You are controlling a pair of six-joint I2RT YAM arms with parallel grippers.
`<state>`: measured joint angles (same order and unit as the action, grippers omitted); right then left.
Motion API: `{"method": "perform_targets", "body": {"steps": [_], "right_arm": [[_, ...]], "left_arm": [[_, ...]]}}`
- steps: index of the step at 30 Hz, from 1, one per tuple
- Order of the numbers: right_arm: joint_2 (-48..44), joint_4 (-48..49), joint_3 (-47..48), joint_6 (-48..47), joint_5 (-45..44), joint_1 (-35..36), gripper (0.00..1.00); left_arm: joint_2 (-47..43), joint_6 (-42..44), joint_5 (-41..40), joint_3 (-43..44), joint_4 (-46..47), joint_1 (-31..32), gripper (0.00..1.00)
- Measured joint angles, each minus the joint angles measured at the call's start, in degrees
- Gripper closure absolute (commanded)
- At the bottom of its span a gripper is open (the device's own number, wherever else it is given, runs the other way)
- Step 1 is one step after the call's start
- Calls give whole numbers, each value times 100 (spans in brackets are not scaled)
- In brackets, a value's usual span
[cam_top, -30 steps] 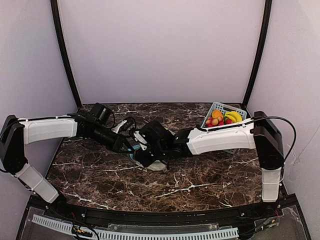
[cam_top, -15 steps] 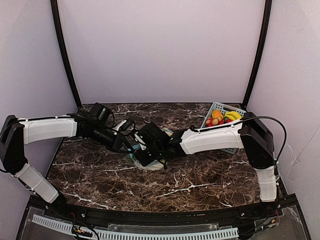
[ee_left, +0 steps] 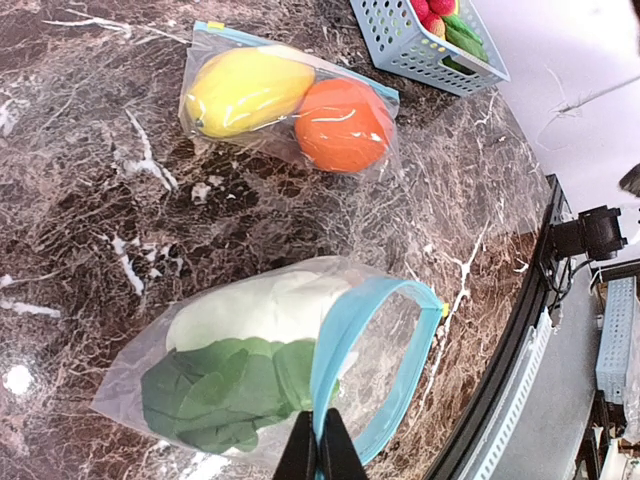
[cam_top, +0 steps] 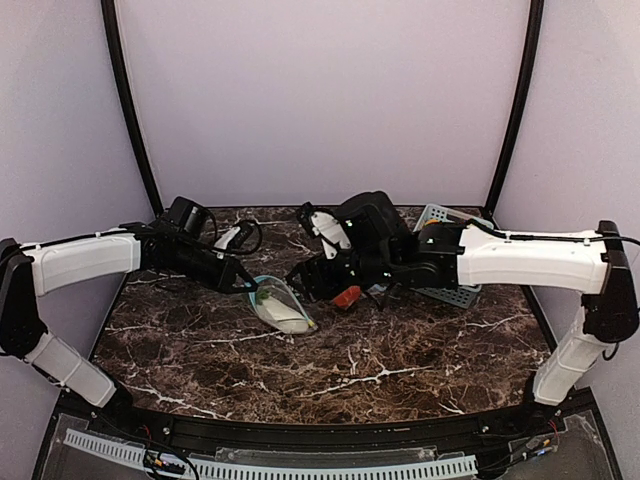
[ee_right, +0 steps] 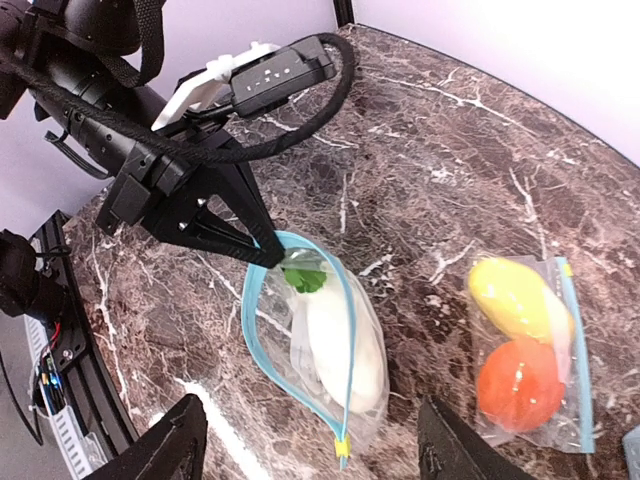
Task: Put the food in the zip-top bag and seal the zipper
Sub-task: Adjust the fake vegetable in the zipper food storage bag, then pick up the fake vegetable from the bin.
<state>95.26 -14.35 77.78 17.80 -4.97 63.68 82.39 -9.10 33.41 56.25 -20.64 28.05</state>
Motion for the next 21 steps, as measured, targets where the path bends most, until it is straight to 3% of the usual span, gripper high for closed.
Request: {"method": "perform_targets", "body": {"steps": [9, 16, 21], "right_arm": [[-651, -1010, -190, 247, -702, -507, 21], [-905, -1958, -389, 560, -1191, -1812, 17], [-922, -2350, -564, 577, -1187, -2861, 22]], "left_arm": [[-48, 101, -57, 0, 4, -57, 99], [-48, 149, -28, 0, 4, -57, 99], [-48, 184, -28, 0, 4, -57, 99]]}}
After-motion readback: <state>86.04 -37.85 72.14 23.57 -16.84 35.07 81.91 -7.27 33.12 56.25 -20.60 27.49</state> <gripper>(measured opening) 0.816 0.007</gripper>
